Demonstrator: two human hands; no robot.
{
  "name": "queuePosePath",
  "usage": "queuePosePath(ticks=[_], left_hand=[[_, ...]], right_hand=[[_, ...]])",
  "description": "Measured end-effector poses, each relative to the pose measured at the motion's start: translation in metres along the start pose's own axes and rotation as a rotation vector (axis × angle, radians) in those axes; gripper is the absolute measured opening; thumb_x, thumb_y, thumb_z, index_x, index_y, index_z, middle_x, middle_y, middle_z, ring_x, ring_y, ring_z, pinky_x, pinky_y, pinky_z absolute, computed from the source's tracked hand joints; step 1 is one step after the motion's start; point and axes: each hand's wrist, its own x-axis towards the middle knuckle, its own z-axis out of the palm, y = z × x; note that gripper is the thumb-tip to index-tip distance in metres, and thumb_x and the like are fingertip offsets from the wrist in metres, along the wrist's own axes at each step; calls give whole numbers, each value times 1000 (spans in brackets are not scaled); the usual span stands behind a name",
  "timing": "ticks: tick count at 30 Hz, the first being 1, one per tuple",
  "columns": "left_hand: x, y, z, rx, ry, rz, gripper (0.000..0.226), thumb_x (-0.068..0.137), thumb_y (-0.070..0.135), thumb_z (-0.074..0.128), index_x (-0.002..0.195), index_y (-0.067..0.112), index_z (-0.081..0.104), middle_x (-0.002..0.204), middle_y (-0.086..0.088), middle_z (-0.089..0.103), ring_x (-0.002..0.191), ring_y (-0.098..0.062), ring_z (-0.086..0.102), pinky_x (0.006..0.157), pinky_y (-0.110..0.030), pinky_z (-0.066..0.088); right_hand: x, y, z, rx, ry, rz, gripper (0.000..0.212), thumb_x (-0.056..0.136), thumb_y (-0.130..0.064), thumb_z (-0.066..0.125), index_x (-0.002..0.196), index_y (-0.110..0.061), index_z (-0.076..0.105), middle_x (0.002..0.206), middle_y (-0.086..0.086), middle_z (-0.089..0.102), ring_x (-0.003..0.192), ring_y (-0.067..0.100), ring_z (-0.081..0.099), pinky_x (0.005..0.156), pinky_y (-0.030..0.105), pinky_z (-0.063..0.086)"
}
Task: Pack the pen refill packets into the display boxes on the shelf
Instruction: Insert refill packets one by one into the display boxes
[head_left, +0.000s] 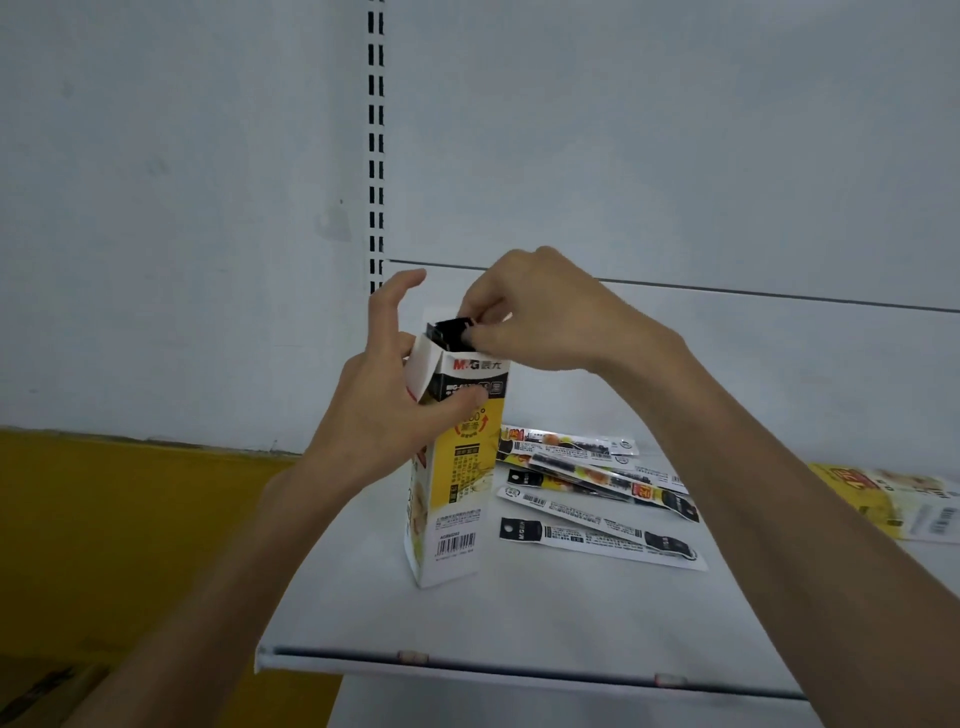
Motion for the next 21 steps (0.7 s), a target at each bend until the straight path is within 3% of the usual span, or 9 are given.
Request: queuePosePath(ticks=[4, 6, 9, 11, 13, 15, 17, 19, 21], left_hand=[[-2, 1, 4, 37, 51, 18, 84, 71, 24, 74, 122, 51, 13, 84, 3, 66, 71, -2, 64, 54, -9, 49], [-2, 3, 9, 60, 65, 35, 84, 71, 25, 74, 122, 51, 13, 81, 4, 65, 71, -1, 63, 54, -7, 48], [-3, 10, 15, 120, 87, 61, 81, 70, 31, 74, 122, 55, 16, 79, 5, 65, 69, -5, 63, 56, -10, 50], [0, 21, 19, 145, 101, 96, 75, 68, 40, 75, 122, 53, 25, 78, 8, 63, 70, -4, 61, 57, -14, 50], [7, 38, 24, 158, 162, 163, 64, 64, 50, 70, 119, 45, 38, 81, 17, 61, 72, 1, 58, 57, -9, 44], [15, 58, 36, 144, 221, 225, 58, 62, 54, 66, 115, 37, 46, 87, 22, 59, 74, 3, 56, 58, -7, 42], [19, 78, 55, 100, 252, 237, 56, 64, 50, 70, 112, 31, 49, 87, 21, 59, 71, 4, 54, 55, -7, 40], [20, 88, 80, 2, 266, 196, 50, 68, 37, 76, 108, 28, 49, 84, 19, 59, 68, 9, 54, 55, -6, 40], [18, 92, 109, -201, 279, 89, 42, 69, 33, 77, 100, 31, 48, 90, 13, 64, 78, 3, 62, 67, -19, 52]], right_hand=[[-5, 7, 5, -14, -132, 16, 27, 91, -12, 39, 83, 3, 59, 75, 13, 56, 70, 23, 47, 60, 31, 34], [-6, 8, 7, 0, -172, 35, 27, 94, -13, 34, 74, -1, 49, 74, 13, 48, 69, 22, 42, 57, 30, 29], [-11, 17, 7, 68, -160, 10, 30, 95, -12, 33, 76, 2, 52, 76, 14, 50, 68, 22, 43, 54, 30, 27], [-20, 27, 5, 125, -50, -45, 31, 96, -12, 33, 90, 3, 60, 79, 12, 58, 66, 20, 48, 53, 27, 31], [-35, 36, 1, 261, 176, -133, 27, 97, -15, 37, 107, -8, 61, 88, 7, 65, 71, 14, 56, 58, 20, 38], [-52, 50, -6, 449, 415, -203, 27, 96, -19, 44, 119, -13, 55, 106, 1, 67, 92, 10, 62, 74, 19, 48], [-72, 71, -14, 595, 569, -194, 37, 91, -24, 55, 126, -17, 48, 123, -7, 57, 110, 3, 56, 89, 26, 50], [-93, 101, -24, 671, 518, -99, 55, 81, -39, 65, 129, -29, 41, 131, -16, 47, 117, 1, 51, 93, 28, 49], [-116, 137, -31, 653, 270, 62, 69, 67, -53, 72, 126, -38, 39, 131, -18, 48, 119, -1, 49, 95, 30, 45]])
